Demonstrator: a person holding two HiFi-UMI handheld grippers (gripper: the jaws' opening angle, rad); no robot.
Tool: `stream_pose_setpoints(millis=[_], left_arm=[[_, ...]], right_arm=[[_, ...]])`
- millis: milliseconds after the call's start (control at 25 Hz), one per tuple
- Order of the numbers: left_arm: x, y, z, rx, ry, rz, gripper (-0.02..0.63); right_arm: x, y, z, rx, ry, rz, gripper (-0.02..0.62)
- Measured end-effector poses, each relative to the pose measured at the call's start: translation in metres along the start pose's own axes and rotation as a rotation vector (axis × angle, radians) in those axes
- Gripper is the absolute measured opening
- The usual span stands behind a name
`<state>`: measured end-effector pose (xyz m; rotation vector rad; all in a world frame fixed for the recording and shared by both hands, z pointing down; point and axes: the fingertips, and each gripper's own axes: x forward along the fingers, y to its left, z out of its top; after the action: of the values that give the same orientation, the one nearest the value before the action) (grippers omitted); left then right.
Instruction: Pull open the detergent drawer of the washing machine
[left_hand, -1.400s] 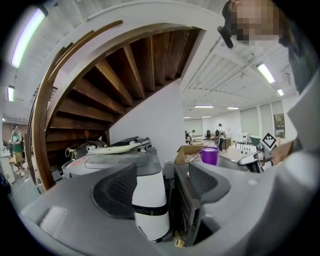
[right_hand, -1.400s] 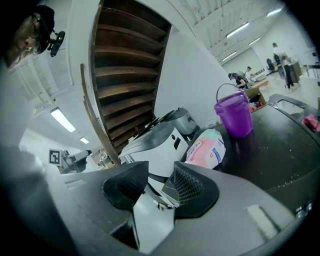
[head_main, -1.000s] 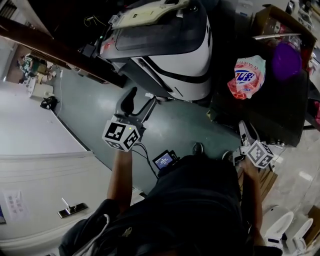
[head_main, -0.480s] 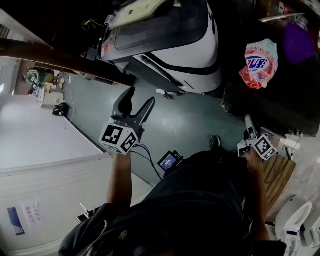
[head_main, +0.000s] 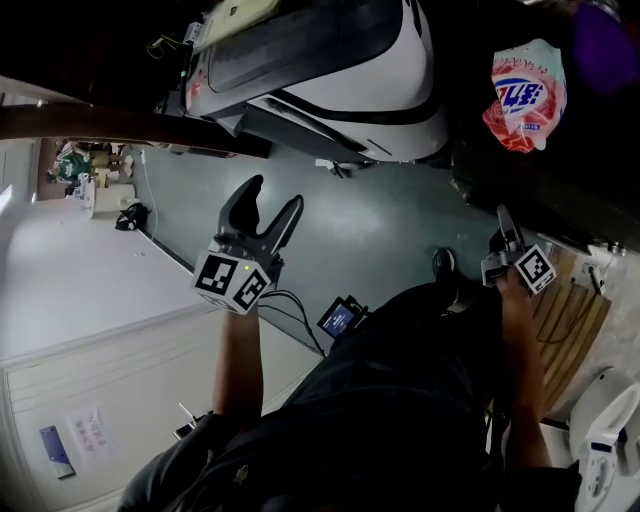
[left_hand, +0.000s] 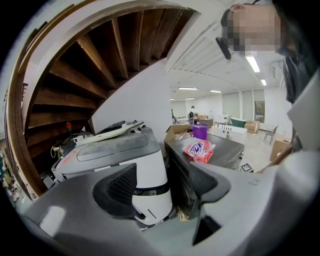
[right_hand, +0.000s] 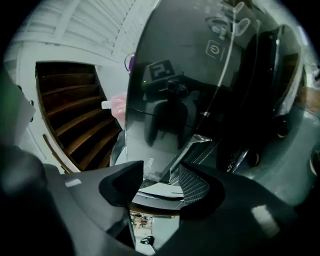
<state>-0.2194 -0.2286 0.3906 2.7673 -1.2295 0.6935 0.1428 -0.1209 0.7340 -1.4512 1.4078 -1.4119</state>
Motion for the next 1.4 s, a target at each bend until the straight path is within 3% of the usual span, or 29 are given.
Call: stream_pose_setpoints(millis=[40,160,440,680,1120,1400], left_arm=[[0.002,-0.001,-0.002,0.001,0.006,-0.002,0.377],[0.005,-0.003,-0.008,0.001,0.022,-0.006,0.377],[0.011,-0.004,-0.021,-0.011,0.064,-0.007,0.377],[0.021,-0.013,-0.03,-0.007,0.101,-0.031,0.377],[0.016,-0.01,-0.049,-0.014,0.148,-0.025,0.377],[0.023,-0.007,-0.052,-0.044,0.144,-0.041,0.377]], right_arm=[[0.002,-0.008,0.003,0.007,-0.013,-0.007,0.211],[0.016,-0.003,0.01,-0.055,-0.027,0.113,0.24],[0.039,0.022,0.01,-0.124,-0.006,0.257,0.302],[0.064,0.043,-0.005,-0.171,0.168,0.437,0.307],[0.06,0.039,-0.006,-0.129,0.121,0.453,0.302],[0.01,0.037,-0.049,-0.11,0.182,0.444,0.281]])
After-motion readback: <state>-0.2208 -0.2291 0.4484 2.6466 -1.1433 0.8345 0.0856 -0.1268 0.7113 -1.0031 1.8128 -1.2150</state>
